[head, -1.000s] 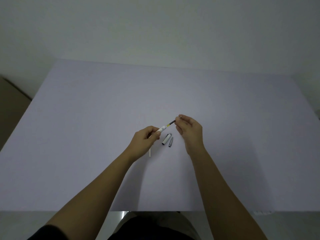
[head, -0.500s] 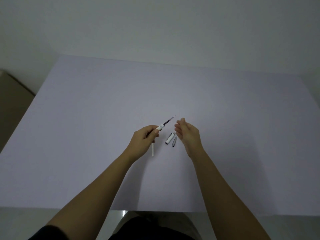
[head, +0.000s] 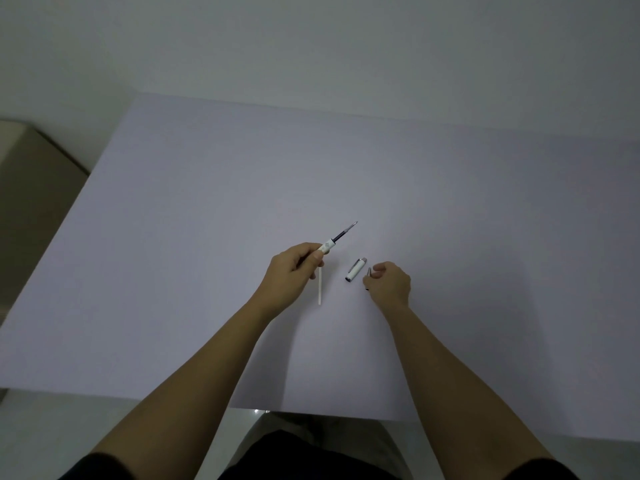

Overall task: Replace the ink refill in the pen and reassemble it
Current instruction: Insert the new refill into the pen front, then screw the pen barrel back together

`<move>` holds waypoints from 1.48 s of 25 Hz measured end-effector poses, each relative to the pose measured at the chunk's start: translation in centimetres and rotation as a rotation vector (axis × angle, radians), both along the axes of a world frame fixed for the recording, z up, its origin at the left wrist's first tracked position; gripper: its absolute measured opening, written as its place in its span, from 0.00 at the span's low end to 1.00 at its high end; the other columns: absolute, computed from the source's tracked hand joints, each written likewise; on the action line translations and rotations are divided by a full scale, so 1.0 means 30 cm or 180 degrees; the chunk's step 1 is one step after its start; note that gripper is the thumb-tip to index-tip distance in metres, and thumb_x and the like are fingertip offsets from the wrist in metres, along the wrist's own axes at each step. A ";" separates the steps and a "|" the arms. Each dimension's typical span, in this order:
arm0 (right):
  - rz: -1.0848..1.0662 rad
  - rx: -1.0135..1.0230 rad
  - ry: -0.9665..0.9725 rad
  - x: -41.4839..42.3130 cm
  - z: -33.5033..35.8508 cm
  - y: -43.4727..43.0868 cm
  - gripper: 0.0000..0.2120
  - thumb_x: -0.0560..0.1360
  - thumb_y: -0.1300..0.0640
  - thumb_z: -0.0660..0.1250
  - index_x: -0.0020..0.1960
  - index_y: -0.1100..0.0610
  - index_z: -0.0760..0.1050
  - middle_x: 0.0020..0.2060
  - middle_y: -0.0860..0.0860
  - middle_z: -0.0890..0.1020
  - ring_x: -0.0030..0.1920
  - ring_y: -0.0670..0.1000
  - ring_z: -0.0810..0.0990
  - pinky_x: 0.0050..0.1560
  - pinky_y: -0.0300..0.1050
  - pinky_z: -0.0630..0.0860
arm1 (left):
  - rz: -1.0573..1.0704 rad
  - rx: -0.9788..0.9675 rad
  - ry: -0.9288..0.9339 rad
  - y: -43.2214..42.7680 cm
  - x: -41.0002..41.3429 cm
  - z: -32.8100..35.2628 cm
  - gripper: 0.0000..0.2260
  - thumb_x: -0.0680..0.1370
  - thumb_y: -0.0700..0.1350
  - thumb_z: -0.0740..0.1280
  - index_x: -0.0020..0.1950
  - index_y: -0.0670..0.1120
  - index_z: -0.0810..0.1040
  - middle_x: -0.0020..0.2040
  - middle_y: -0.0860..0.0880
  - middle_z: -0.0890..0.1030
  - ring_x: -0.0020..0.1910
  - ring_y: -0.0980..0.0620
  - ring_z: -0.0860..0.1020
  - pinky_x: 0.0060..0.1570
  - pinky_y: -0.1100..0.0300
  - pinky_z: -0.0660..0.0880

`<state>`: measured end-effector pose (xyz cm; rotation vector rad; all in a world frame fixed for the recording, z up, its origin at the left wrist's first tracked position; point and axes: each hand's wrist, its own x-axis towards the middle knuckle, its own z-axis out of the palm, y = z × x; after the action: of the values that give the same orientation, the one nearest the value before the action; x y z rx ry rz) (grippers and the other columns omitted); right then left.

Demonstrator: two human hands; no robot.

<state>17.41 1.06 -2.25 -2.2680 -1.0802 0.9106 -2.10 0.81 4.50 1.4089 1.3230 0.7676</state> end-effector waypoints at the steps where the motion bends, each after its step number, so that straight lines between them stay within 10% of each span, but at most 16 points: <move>1: -0.0129 0.0017 0.0116 0.004 0.007 -0.001 0.13 0.69 0.63 0.68 0.53 0.62 0.78 0.47 0.56 0.84 0.50 0.55 0.80 0.47 0.40 0.72 | -0.0014 -0.0019 0.0023 -0.002 -0.003 -0.005 0.09 0.79 0.49 0.59 0.52 0.51 0.78 0.41 0.56 0.79 0.33 0.64 0.74 0.33 0.76 0.69; 7: -0.1168 0.0883 0.2667 0.033 0.141 0.023 0.09 0.71 0.62 0.70 0.50 0.56 0.78 0.41 0.51 0.82 0.43 0.46 0.80 0.48 0.38 0.76 | -0.0212 -0.0124 0.0146 -0.015 0.000 -0.035 0.08 0.79 0.47 0.60 0.51 0.50 0.79 0.41 0.55 0.79 0.32 0.65 0.74 0.33 0.76 0.69; 11: -0.1206 0.1124 0.3251 0.030 0.201 0.030 0.06 0.71 0.64 0.70 0.47 0.56 0.77 0.40 0.50 0.82 0.44 0.44 0.80 0.45 0.34 0.76 | -0.0279 -0.0112 0.0170 -0.018 0.015 -0.031 0.07 0.79 0.47 0.61 0.48 0.53 0.79 0.41 0.56 0.79 0.32 0.65 0.74 0.34 0.76 0.70; 37: 0.0212 0.0692 0.2919 0.008 0.261 -0.050 0.02 0.72 0.62 0.69 0.44 0.56 0.79 0.37 0.52 0.82 0.42 0.48 0.82 0.43 0.36 0.79 | -0.0504 0.0235 0.0599 -0.004 0.015 -0.011 0.09 0.78 0.48 0.62 0.54 0.52 0.80 0.43 0.52 0.80 0.42 0.55 0.75 0.42 0.62 0.70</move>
<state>17.64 -0.45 5.57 -1.3603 -0.7606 1.5431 -1.64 0.69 4.16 1.6563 1.3172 0.5949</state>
